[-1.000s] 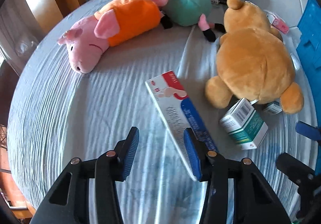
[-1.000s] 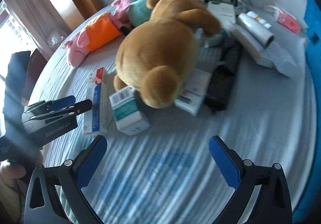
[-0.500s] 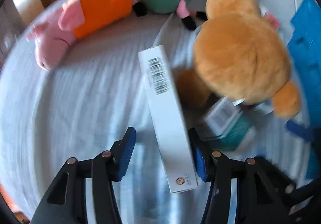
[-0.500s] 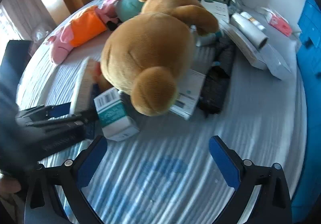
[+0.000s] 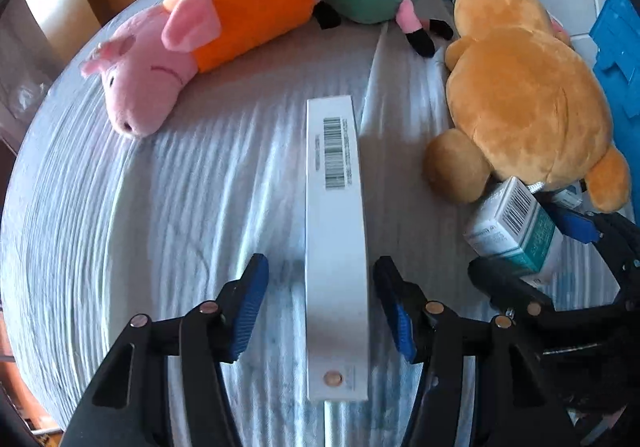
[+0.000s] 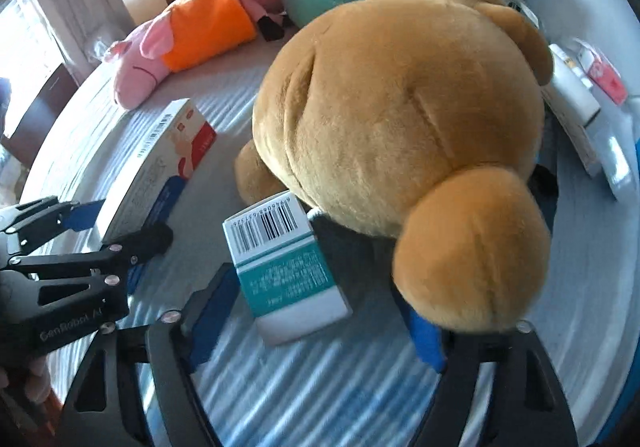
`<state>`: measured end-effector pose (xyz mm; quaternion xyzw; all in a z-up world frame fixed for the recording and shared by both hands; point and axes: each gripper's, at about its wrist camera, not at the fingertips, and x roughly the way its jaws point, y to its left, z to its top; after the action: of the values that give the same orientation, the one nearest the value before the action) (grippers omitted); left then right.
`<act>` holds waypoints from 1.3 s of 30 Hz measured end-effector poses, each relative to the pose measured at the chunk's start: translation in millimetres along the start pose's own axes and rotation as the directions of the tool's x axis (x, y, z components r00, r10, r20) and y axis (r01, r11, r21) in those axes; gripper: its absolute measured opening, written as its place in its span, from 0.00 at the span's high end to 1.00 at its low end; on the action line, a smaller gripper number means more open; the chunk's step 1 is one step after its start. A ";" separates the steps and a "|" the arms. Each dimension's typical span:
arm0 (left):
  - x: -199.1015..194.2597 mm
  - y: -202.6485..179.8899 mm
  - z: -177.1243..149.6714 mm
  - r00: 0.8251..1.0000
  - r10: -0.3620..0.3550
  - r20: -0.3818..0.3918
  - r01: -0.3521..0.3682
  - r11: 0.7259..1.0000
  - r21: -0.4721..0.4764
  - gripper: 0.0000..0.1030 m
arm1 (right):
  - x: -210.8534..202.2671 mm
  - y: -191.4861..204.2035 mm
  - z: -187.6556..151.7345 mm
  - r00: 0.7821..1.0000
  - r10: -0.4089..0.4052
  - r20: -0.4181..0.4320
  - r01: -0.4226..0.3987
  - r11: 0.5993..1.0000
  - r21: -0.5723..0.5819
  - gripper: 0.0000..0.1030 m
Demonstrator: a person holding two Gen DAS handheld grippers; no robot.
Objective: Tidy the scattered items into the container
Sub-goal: 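Grasp the long white box with the left tool while the right tool grasps the teal-labelled box, then lift both held boxes and carry them over the blue crate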
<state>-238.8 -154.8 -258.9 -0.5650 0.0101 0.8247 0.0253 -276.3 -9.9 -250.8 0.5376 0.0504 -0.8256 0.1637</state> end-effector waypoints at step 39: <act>-107.5 -36.1 -32.5 0.969 0.051 0.240 -0.051 0.999 -0.005 0.78 | -113.7 14.4 -27.3 0.970 0.024 0.241 -0.022 1.000 -0.011 0.63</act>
<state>-167.9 -123.5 -169.9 -0.4606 0.0218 0.8873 0.0054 -206.0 8.2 -158.0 0.4332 0.0273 -0.8826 0.1805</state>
